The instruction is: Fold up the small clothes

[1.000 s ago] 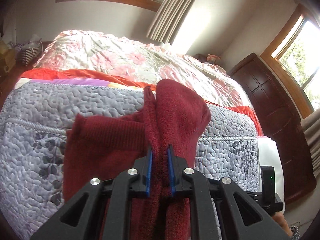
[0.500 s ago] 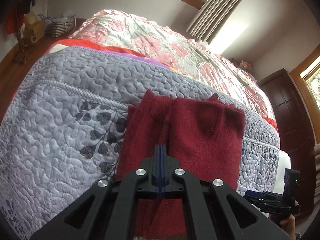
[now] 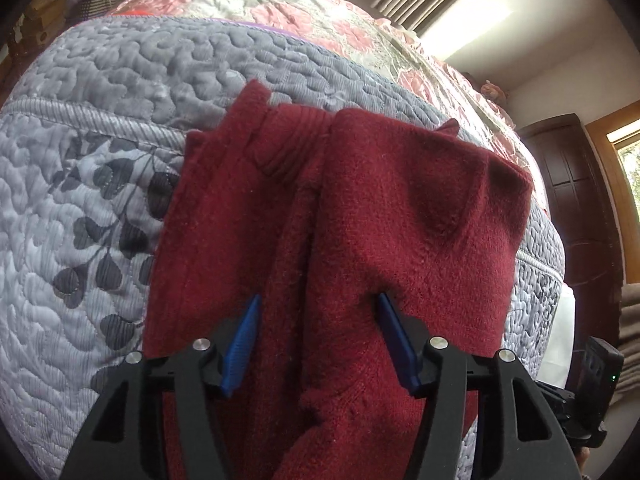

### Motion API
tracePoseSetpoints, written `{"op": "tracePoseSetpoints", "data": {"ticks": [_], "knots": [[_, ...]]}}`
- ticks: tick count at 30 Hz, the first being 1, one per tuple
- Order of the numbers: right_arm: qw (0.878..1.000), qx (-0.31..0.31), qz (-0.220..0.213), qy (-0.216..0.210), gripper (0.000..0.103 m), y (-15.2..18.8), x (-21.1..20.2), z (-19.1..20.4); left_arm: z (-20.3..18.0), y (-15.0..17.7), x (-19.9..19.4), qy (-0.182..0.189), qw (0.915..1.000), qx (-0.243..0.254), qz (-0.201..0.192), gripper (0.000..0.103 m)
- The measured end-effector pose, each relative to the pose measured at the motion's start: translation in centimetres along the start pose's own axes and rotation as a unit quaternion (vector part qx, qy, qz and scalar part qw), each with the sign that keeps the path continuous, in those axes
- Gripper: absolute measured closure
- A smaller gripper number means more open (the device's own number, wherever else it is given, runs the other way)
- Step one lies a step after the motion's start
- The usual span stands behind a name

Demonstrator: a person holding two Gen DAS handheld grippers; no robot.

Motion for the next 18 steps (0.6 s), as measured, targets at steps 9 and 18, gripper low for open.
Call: {"op": "tracePoseSetpoints", "data": {"ticks": [9, 18], "knots": [[1.000, 0.006, 0.003, -0.005, 0.053, -0.9, -0.9, -2.2, -0.7, 0.3, -3.8, 0.050, 0.9971, -0.006, -0.058, 0.088], [1.000, -0.004, 0.009, -0.008, 0.053, -1.1, -0.2, -0.5, 2.8, 0.3, -8.9, -0.014, 0.9940, 0.002, -0.109, 0.089]]}}
Point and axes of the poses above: each gripper's, at about its wrist camera, not at the fingertips, and x roughly the way its jaws point, z to its left, y to its underside, the point moved 3 cm from there along x, roughly the way its jaws point, and after that the axes turned 8 degrees about x, right-handed, at the moved point
